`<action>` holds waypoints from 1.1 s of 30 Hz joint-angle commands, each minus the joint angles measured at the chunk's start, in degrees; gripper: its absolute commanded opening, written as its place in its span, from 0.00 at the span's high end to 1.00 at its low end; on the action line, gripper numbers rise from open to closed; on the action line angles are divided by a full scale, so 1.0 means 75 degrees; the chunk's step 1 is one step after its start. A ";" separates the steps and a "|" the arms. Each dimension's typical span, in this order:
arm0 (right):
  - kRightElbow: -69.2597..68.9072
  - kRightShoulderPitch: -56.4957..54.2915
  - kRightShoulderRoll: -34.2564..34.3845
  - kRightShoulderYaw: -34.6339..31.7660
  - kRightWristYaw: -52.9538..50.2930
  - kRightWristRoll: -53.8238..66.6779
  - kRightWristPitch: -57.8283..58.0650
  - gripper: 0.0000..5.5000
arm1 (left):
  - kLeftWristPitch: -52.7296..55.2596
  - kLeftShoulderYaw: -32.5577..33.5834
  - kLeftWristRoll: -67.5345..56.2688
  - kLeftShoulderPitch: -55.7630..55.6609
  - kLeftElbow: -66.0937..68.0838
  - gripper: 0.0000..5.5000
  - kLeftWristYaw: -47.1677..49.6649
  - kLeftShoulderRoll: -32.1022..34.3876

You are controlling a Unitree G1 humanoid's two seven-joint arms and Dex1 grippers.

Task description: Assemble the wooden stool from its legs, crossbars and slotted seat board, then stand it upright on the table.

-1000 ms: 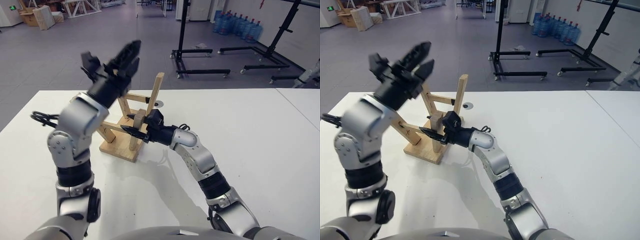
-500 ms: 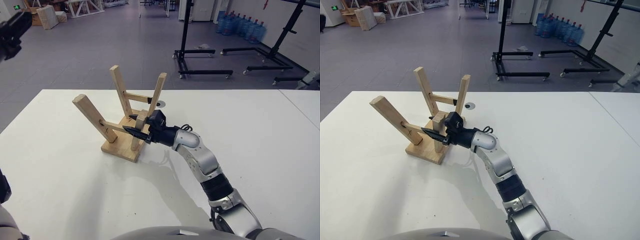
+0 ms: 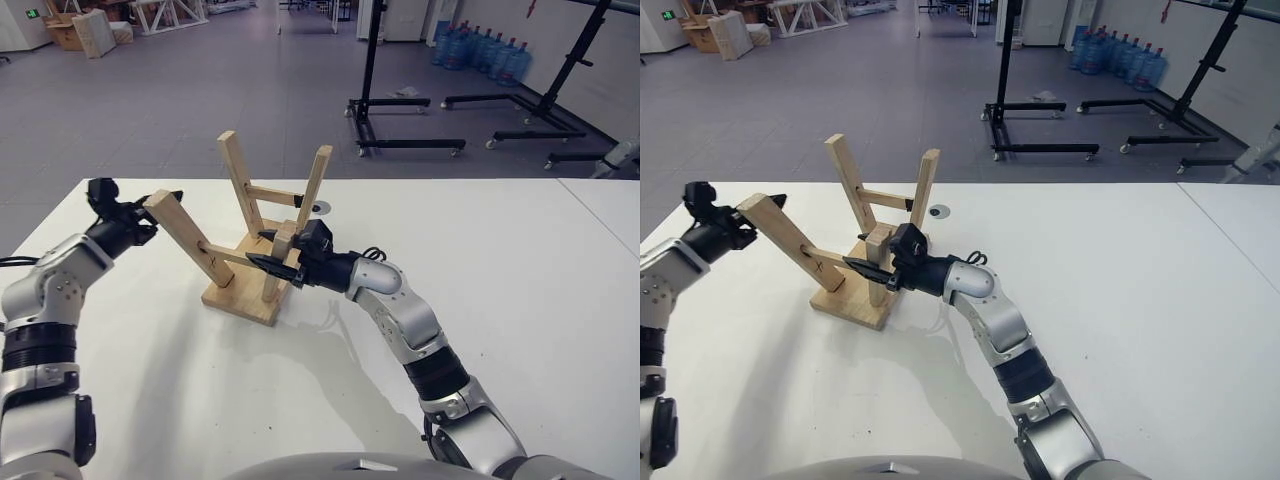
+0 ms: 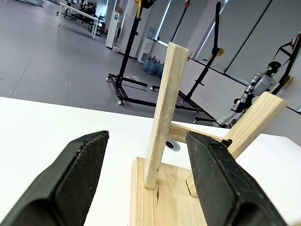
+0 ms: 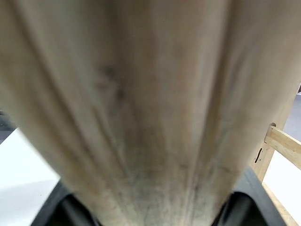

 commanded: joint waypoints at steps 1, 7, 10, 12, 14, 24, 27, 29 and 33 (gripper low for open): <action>0.0237 -0.0086 0.0081 0.0300 0.0018 -0.0083 0.0470 0.63 | 0.0465 -0.0068 -0.0054 0.0278 -0.0962 0.45 0.0336 -0.0626; 0.0430 -0.0329 0.0312 0.0430 -0.0089 -0.0123 0.0657 0.63 | 0.0896 -0.0212 -0.0047 0.0504 -0.1922 0.45 0.0851 -0.1232; 0.0571 -0.0495 0.0409 0.0496 -0.0100 -0.0157 0.0795 0.63 | 0.1029 -0.0311 -0.0072 0.0672 -0.2360 0.45 0.1093 -0.1484; 0.0671 -0.0566 0.0476 0.0546 -0.0114 -0.0184 0.0836 0.63 | 0.1044 -0.0407 -0.0013 0.0714 -0.2542 0.45 0.1174 -0.1593; 0.0776 -0.0574 0.0493 0.0591 -0.0135 -0.0229 0.0873 0.63 | 0.1063 -0.0440 -0.0026 0.0701 -0.2597 0.45 0.1242 -0.1699; 0.0639 -0.0242 0.0222 0.0752 -0.0391 -0.0692 0.0672 0.53 | 0.0953 -0.0281 0.0103 0.0856 -0.2385 0.45 0.1202 -0.1828; 0.0651 -0.0221 0.0258 0.0673 -0.0413 -0.0620 0.0739 0.42 | 0.0931 -0.0218 0.0175 0.0846 -0.2320 0.45 0.1194 -0.1899; 0.0591 -0.0184 0.0220 0.0565 -0.0405 -0.0554 0.0802 0.35 | 0.0906 -0.0113 0.0199 0.0813 -0.2220 0.45 0.1214 -0.1918; 0.0297 0.0087 -0.0312 0.0349 -0.0127 -0.0432 0.0909 0.23 | 0.0893 0.0049 0.0194 0.0772 -0.2188 0.45 0.1304 -0.1893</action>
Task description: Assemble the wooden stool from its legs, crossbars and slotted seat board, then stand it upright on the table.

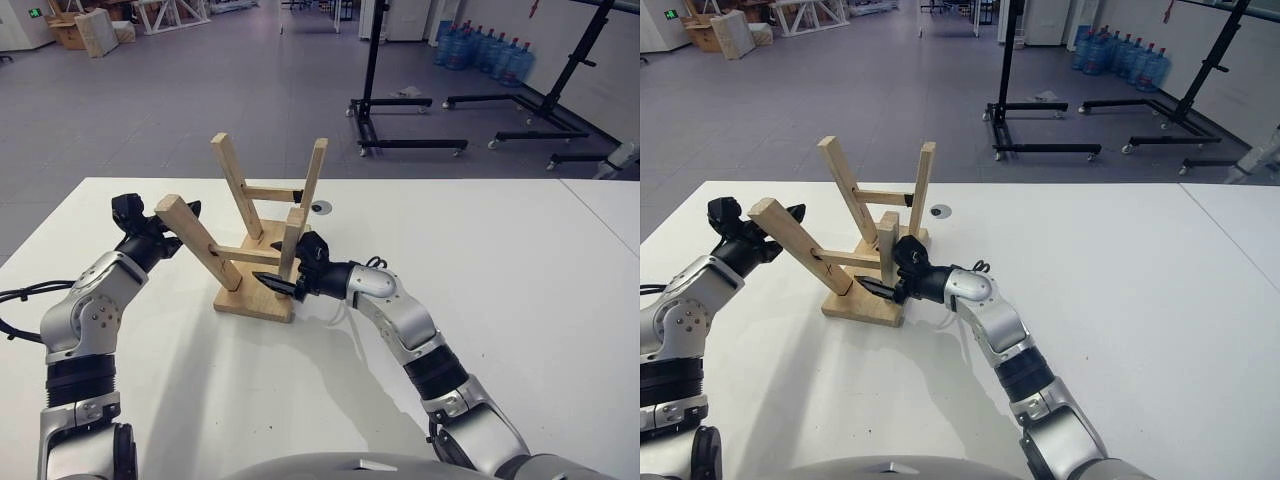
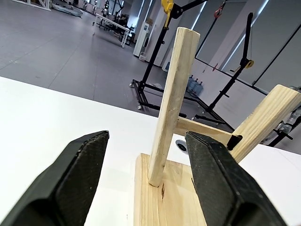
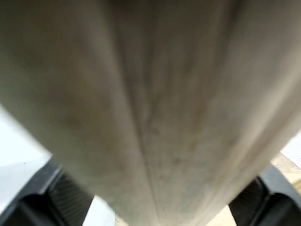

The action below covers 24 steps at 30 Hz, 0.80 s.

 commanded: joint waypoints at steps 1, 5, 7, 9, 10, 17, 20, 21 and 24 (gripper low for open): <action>-0.0321 0.0217 -0.0383 0.0047 0.0374 0.0065 0.0273 0.20 | 0.0419 -0.0465 -0.0226 -0.0068 -0.0295 0.45 -0.0466 -0.0412; -0.0635 0.0775 -0.1152 -0.0323 0.0676 0.0225 0.0426 0.20 | 0.0660 -0.0395 -0.0298 -0.0110 -0.0655 0.45 -0.0321 -0.0466; -0.0755 0.0997 -0.1428 -0.0600 0.0721 0.0304 0.0398 0.20 | 0.0773 -0.0249 -0.0252 -0.0158 -0.0625 0.45 -0.0260 -0.0339; -0.0956 0.1207 -0.1643 -0.0916 0.0845 0.0564 0.0513 0.20 | 0.0745 -0.0079 0.0026 -0.0218 -0.0215 0.45 -0.0159 -0.0122; -0.1038 0.1272 -0.1771 -0.1087 0.0929 0.0723 0.0597 0.20 | 0.0685 0.0016 0.0208 -0.0295 0.0107 0.45 -0.0055 -0.0016; -0.1502 0.1555 -0.3511 -0.2456 0.2351 0.1957 0.1265 0.20 | -0.0220 0.1167 0.0959 -0.0652 0.1443 0.45 -0.0603 0.1524; -0.0832 0.1317 -0.4754 -0.3606 0.2748 0.2045 0.1203 0.20 | 0.0485 0.2110 0.0352 0.2394 -0.0820 0.45 -0.4036 0.3369; -0.0694 0.1301 -0.5066 -0.4051 0.2769 0.2123 0.1184 0.20 | 0.1020 0.2522 -0.0211 0.3235 -0.1802 0.45 -0.4972 0.3736; 0.0350 0.0412 -0.5089 -0.4495 0.2378 0.2121 0.0980 0.20 | 0.2053 0.2265 -0.2093 0.3233 -0.4129 0.45 -0.5090 0.3927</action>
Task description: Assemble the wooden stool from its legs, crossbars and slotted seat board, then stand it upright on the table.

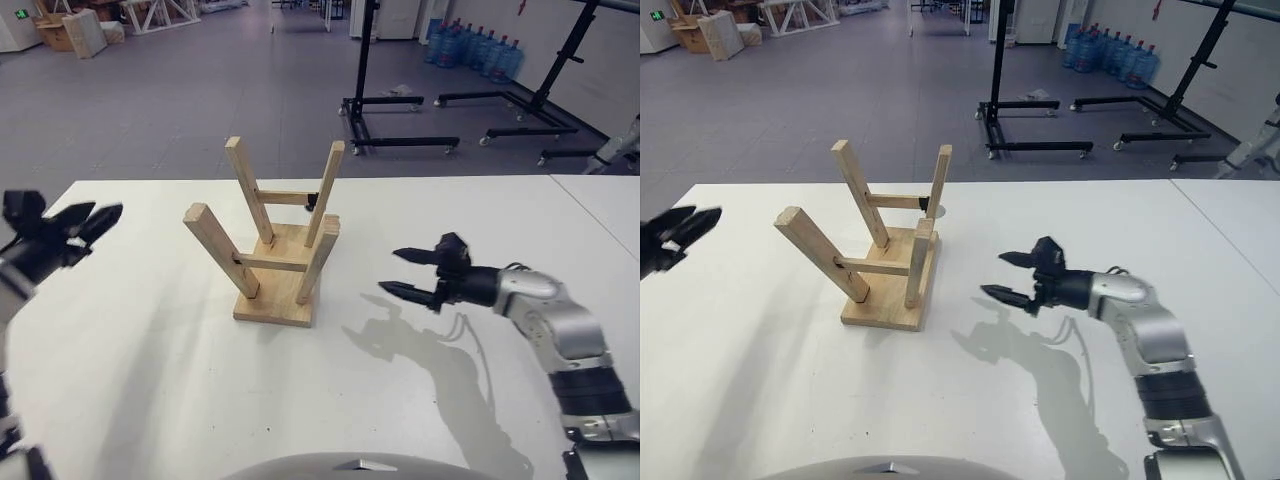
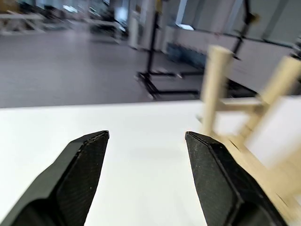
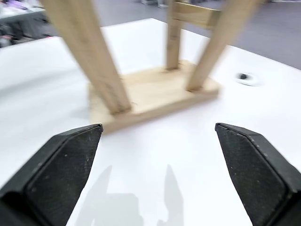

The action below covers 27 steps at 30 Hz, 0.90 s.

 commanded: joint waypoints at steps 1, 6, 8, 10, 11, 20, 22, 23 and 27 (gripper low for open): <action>0.1545 -0.1545 -0.0060 -0.0767 -0.0698 -0.0027 -0.0223 0.20 | 0.1475 -0.0397 -0.2186 0.0650 -0.3489 0.45 -0.0949 0.0712; 0.2131 -0.2532 0.1619 0.0264 -0.2157 -0.1039 -0.1240 0.20 | 0.1058 -0.1689 -0.1326 0.0146 -0.3314 0.45 0.0410 -0.0383; 0.2108 -0.2630 0.2167 0.0621 -0.2442 -0.1295 -0.1699 0.20 | 0.0984 -0.1911 -0.1149 -0.0112 -0.3155 0.45 0.0900 -0.0678; 0.2070 -0.2573 0.2487 0.0979 -0.2540 -0.1589 -0.2098 0.20 | 0.0966 -0.1947 -0.1125 -0.0112 -0.3153 0.45 0.1009 -0.0739; 0.2044 -0.2519 0.2637 0.1135 -0.2593 -0.1712 -0.2237 0.20 | 0.0988 -0.1894 -0.1223 -0.0090 -0.3196 0.45 0.0988 -0.0747; 0.1178 -0.2334 0.3822 0.2322 -0.2608 -0.1968 -0.2418 0.20 | 0.1023 -0.2234 -0.1438 -0.0659 -0.3169 0.45 0.1487 -0.1044; 0.0640 -0.2100 0.3921 0.2590 -0.2571 -0.1910 -0.2211 0.20 | 0.0867 -0.2417 -0.1174 -0.0836 -0.2868 0.45 0.1490 -0.1109; 0.0362 -0.1966 0.3933 0.2690 -0.2520 -0.1845 -0.2095 0.20 | 0.0786 -0.2471 -0.1058 -0.0890 -0.2701 0.45 0.1477 -0.1134; -0.0576 -0.1600 0.4078 0.3171 -0.2633 -0.1821 -0.1511 0.20 | 0.0437 -0.2502 -0.0709 -0.0933 -0.2092 0.45 0.1321 -0.1233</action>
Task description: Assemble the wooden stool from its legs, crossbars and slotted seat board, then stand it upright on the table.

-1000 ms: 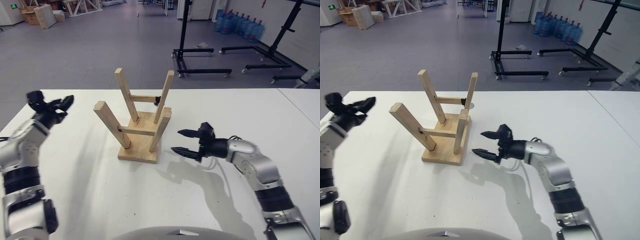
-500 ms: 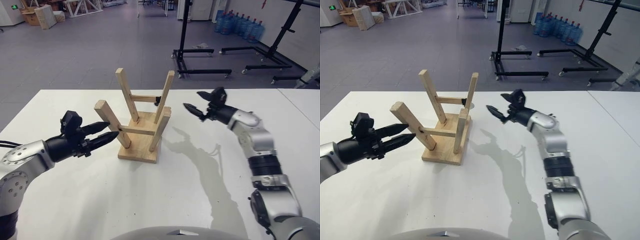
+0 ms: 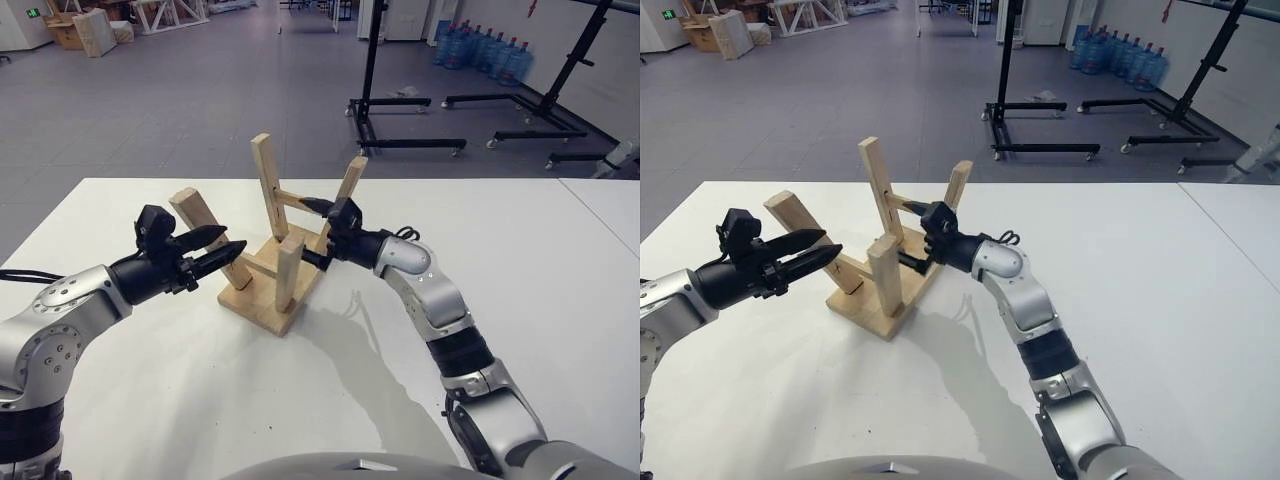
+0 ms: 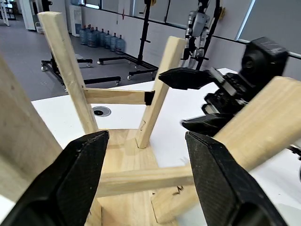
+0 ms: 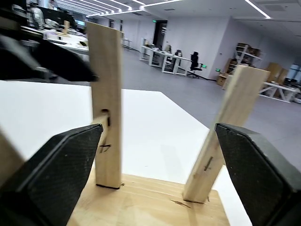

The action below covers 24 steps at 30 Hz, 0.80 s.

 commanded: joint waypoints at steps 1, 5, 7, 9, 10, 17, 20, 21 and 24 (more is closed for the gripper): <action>-0.0749 0.0236 0.0225 0.0525 -0.0198 -0.0084 0.0538 0.20 | -0.0322 -0.0032 0.0310 -0.0149 0.0519 0.45 -0.0154 -0.0087; -0.1231 0.0346 0.0604 0.1149 -0.0646 -0.0355 0.0853 0.20 | -0.0620 0.0034 0.0479 -0.0446 0.1208 0.45 -0.0407 -0.0146; -0.1315 0.0336 0.0781 0.1577 -0.0905 -0.0663 0.0921 0.20 | -0.0753 -0.0018 0.0517 -0.0694 0.1570 0.45 -0.0646 -0.0174; -0.1260 0.0211 0.0845 0.1683 -0.1191 -0.0961 0.1001 0.20 | -0.0789 -0.0068 0.0443 -0.1089 0.1939 0.45 -0.0849 -0.0249; -0.1283 0.0109 0.0818 0.1575 -0.1264 -0.1000 0.1120 0.20 | -0.0779 -0.0067 0.0387 -0.1236 0.2032 0.45 -0.0942 -0.0258; -0.3394 -0.0482 -0.0001 -0.0018 -0.1179 -0.0007 0.3872 0.20 | 0.0199 0.0645 -0.1289 -0.2391 0.1759 0.45 -0.1139 -0.0038; -0.4721 -0.0884 -0.0644 -0.1513 -0.0620 0.1781 0.5304 0.20 | 0.0736 0.1440 -0.2795 -0.3108 0.1260 0.45 -0.0406 0.0315; -0.4888 -0.1258 -0.0796 -0.2231 -0.0525 0.2594 0.5768 0.20 | 0.0882 0.1809 -0.3415 -0.3346 0.1104 0.45 -0.0097 0.0609; -0.4621 -0.2613 -0.1583 -0.4053 -0.0431 0.4507 0.6577 0.20 | 0.1298 0.2780 -0.5286 -0.3814 0.1044 0.45 0.0775 0.1890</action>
